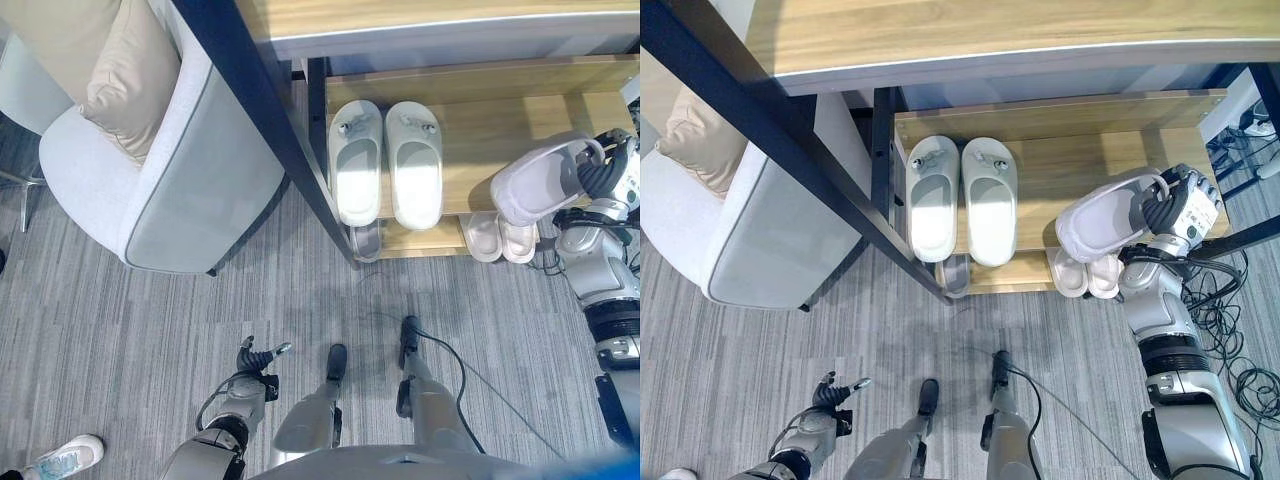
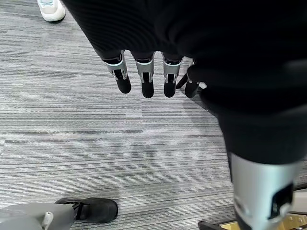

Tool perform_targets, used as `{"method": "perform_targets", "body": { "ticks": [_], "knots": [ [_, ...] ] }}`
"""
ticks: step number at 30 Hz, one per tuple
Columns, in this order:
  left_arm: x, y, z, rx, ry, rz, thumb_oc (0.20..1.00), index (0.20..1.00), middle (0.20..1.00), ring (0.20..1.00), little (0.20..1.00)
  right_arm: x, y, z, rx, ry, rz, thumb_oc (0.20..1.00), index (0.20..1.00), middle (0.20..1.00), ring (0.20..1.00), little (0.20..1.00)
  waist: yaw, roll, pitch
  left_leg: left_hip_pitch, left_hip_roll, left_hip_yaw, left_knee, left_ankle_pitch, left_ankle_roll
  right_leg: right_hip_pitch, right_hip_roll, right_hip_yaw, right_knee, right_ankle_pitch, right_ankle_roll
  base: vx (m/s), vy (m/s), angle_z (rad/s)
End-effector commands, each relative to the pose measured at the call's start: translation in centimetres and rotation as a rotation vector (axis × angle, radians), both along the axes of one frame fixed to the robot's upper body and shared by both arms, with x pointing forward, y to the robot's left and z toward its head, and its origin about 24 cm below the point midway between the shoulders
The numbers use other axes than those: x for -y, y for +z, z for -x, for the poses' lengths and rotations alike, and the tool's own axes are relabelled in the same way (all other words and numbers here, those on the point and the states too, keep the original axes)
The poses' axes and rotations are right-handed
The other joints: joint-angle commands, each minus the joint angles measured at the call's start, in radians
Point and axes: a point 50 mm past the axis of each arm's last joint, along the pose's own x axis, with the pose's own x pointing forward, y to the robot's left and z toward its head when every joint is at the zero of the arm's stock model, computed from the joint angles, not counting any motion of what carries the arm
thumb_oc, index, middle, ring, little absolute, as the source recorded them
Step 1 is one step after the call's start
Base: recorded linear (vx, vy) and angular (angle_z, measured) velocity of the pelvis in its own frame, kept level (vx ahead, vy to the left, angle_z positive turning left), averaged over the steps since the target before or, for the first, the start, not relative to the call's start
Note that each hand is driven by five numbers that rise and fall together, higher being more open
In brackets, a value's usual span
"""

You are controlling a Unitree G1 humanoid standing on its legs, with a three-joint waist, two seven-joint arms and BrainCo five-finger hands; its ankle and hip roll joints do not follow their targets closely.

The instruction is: Arrange the slippers neatly on the shoe rack.

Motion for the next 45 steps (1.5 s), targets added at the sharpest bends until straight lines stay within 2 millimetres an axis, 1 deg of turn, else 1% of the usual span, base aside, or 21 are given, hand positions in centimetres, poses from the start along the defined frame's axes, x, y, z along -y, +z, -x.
{"method": "perform_targets", "body": {
  "ticks": [1,3,8,10,11,16,19,22,25,27,30,31,32,34,36,37,38,39,41,43,45],
  "knots": [
    [-1.2,0.1,0.1,-0.028,-0.026,-0.080,1.000,1.000,1.000,1.000,1.000,0.0,1.6,1.1,0.072,0.051,0.116,0.200,0.200,0.200,0.200,0.200,0.003,-0.039,-0.036,-0.030,-0.014,0.046,0.000,-0.035,-0.013,0.160,-0.009,0.007,0.012,-0.215,0.076,0.03,-0.031,-0.03],
    [-1.1,-0.2,0.6,-0.041,-0.033,-0.075,1.000,1.000,1.000,1.000,1.000,-0.6,1.3,1.8,0.066,0.098,0.145,0.200,0.200,0.200,0.200,0.200,-0.001,-0.042,-0.047,-0.012,-0.010,0.048,0.000,-0.041,-0.012,0.177,-0.006,0.007,0.012,-0.223,0.076,0.03,-0.027,-0.02],
    [-1.5,-0.6,2.0,-0.075,-0.031,-0.075,1.000,1.000,1.000,1.000,1.000,-0.9,0.1,3.1,0.023,0.181,0.133,0.200,0.200,0.200,0.200,0.200,-0.006,-0.047,-0.074,0.039,-0.002,0.049,0.000,-0.056,-0.014,0.226,0.000,0.004,0.014,-0.241,0.073,0.05,-0.035,-0.02],
    [-1.9,-1.1,3.3,-0.115,-0.037,-0.069,1.000,1.000,1.000,1.000,1.000,-0.6,-1.0,3.9,-0.063,0.245,0.133,0.200,0.200,0.200,0.200,0.200,-0.010,-0.054,-0.099,0.089,0.004,0.049,0.000,-0.071,-0.018,0.272,0.006,0.002,0.014,-0.254,0.071,0.07,-0.049,-0.01],
    [-1.9,-1.1,3.4,-0.116,-0.038,-0.068,1.000,1.000,1.000,1.000,1.000,-0.6,-1.0,3.9,-0.064,0.245,0.133,0.200,0.200,0.200,0.200,0.200,-0.009,-0.053,-0.098,0.091,0.004,0.049,0.000,-0.072,-0.018,0.274,0.007,0.002,0.014,-0.254,0.071,0.05,-0.044,-0.01],
    [-2.4,-2.1,6.4,-0.196,-0.039,-0.037,1.000,1.000,1.000,1.000,1.000,-0.5,-1.6,4.7,-0.181,0.384,0.121,0.200,0.200,0.200,0.200,0.200,-0.008,-0.064,-0.142,0.159,0.018,0.055,0.006,-0.090,-0.024,0.337,0.024,0.011,0.015,-0.276,0.066,0.04,-0.065,-0.08],
    [-2.8,-2.3,7.4,-0.215,-0.020,-0.021,1.000,1.000,1.000,1.000,1.000,-0.3,-2.1,5.3,-0.249,0.440,0.107,0.200,0.200,0.200,0.200,0.200,-0.006,-0.066,-0.155,0.185,0.026,0.056,0.008,-0.095,-0.028,0.363,0.031,0.010,0.019,-0.288,0.060,0.02,-0.065,-0.04],
    [-3.0,-2.3,7.8,-0.214,0.006,-0.002,1.000,1.000,1.000,1.000,1.000,-0.3,-2.6,5.8,-0.288,0.525,0.015,0.200,0.200,0.200,0.200,0.200,-0.008,-0.067,-0.163,0.197,0.035,0.051,0.013,-0.091,-0.034,0.381,0.038,0.005,0.023,-0.298,0.051,-0.02,-0.092,0.03],
    [-3.3,-2.3,8.2,-0.200,0.039,0.037,1.000,1.000,1.000,1.000,1.000,-0.3,-3.2,6.9,-0.349,0.651,-0.110,0.200,0.200,0.200,0.200,0.200,-0.015,-0.064,-0.164,0.198,0.054,0.042,0.030,-0.081,-0.054,0.391,0.054,-0.014,0.036,-0.318,0.037,-0.07,-0.135,0.12],
    [-3.0,-2.1,7.2,-0.154,0.030,0.051,1.000,1.000,1.000,1.000,1.000,-0.4,-3.0,7.3,-0.355,0.707,-0.153,0.200,0.200,0.200,0.200,0.200,-0.020,-0.069,-0.132,0.128,0.055,0.038,0.122,-0.074,-0.076,0.382,0.048,-0.040,0.047,-0.324,0.025,-0.19,-0.099,0.22],
    [-2.5,-1.9,6.6,-0.113,0.046,0.077,1.000,1.000,1.000,1.000,1.000,-0.3,-2.9,8.2,-0.387,0.742,-0.160,0.200,0.200,0.200,0.200,0.200,-0.030,-0.070,-0.103,0.071,0.071,0.079,0.214,-0.078,-0.092,0.390,0.040,-0.074,0.058,-0.337,0.015,-0.11,-0.030,0.67],
    [-2.1,-1.9,6.4,-0.099,0.050,0.097,1.000,1.000,1.000,1.000,1.000,-0.4,-3.0,8.4,-0.409,0.757,-0.167,0.200,0.200,0.200,0.200,0.200,-0.031,-0.068,-0.087,0.030,0.075,0.105,0.216,-0.058,-0.088,0.392,0.032,-0.078,0.069,-0.337,0.015,-0.11,0.035,0.65],
    [-1.9,-1.8,6.0,-0.080,0.052,0.098,1.000,1.000,1.000,1.000,1.000,-0.9,-3.1,8.5,-0.397,0.785,-0.191,0.200,0.200,0.200,0.200,0.200,-0.017,-0.083,-0.066,-0.062,0.065,0.114,0.245,-0.020,-0.086,0.393,0.021,-0.080,0.081,-0.331,0.016,-0.07,0.070,0.57],
    [-2.2,-1.8,6.2,-0.075,0.060,0.106,1.000,1.000,1.000,1.000,1.000,-1.6,-3.9,8.9,-0.421,0.818,-0.234,0.200,0.200,0.200,0.200,0.200,-0.016,-0.078,-0.078,-0.059,0.066,0.123,0.203,-0.009,-0.079,0.381,0.022,-0.072,0.099,-0.334,0.024,0.03,0.079,-0.25],
    [-2.6,-1.8,6.7,-0.086,0.072,0.104,1.000,1.000,1.000,1.000,1.000,-2.4,-5.1,9.6,-0.487,0.863,-0.262,0.200,0.200,0.200,0.200,0.200,-0.024,-0.068,-0.104,-0.011,0.053,0.101,0.144,-0.011,-0.062,0.377,0.017,-0.053,0.130,-0.339,0.035,0.14,0.144,-0.58],
    [-2.5,-2.5,9.3,-0.149,0.067,0.106,1.000,1.000,1.000,1.000,1.000,-2.1,-6.1,9.6,-0.486,0.831,-0.307,0.200,0.200,0.200,0.200,0.200,-0.009,-0.071,-0.106,-0.005,0.046,0.092,0.141,-0.010,-0.054,0.376,0.012,-0.055,0.139,-0.338,0.036,0.12,0.133,0.17],
    [-2.6,-2.4,9.6,-0.152,0.062,0.100,1.000,1.000,1.000,1.000,1.000,-2.5,-6.2,10.2,-0.489,0.847,-0.305,0.200,0.200,0.200,0.200,0.200,-0.013,-0.075,-0.109,0.003,0.044,0.095,0.139,-0.013,-0.050,0.374,0.007,-0.051,0.145,-0.339,0.039,0.06,0.078,-0.21],
    [-2.5,-2.7,11.5,-0.197,0.048,0.080,1.000,1.000,1.000,1.000,1.000,-2.6,-7.3,10.4,-0.517,0.840,-0.356,0.200,0.200,0.200,0.200,0.200,0.002,-0.078,-0.110,0.009,0.039,0.091,0.138,-0.015,-0.044,0.376,0.004,-0.049,0.146,-0.340,0.041,0.06,0.058,-0.57],
    [-3.3,-2.6,10.9,-0.206,0.051,0.073,1.000,1.000,1.000,1.000,1.000,-3.5,-7.6,11.2,-0.537,0.876,-0.369,0.200,0.200,0.200,0.200,0.200,0.000,-0.093,-0.118,0.031,0.036,0.106,0.137,-0.025,-0.036,0.386,-0.003,-0.043,0.149,-0.348,0.047,0.11,0.085,-0.33],
    [-3.9,-2.7,10.9,-0.221,0.087,0.091,1.000,1.000,1.000,1.000,1.000,-3.5,-9.1,11.6,-0.576,0.853,-0.392,0.200,0.200,0.200,0.200,0.200,-0.004,-0.105,-0.122,0.049,0.032,0.117,0.131,-0.035,-0.031,0.393,-0.011,-0.042,0.149,-0.349,0.056,0.09,0.096,0.21],
    [-4.1,-2.6,10.8,-0.226,0.080,0.079,1.000,1.000,1.000,1.000,1.000,-3.4,-9.6,11.8,-0.597,0.842,-0.386,0.200,0.200,0.200,0.200,0.200,-0.006,-0.107,-0.124,0.054,0.029,0.120,0.130,-0.040,-0.028,0.396,-0.015,-0.041,0.148,-0.347,0.060,0.05,0.082,-0.05]
  ]
}}
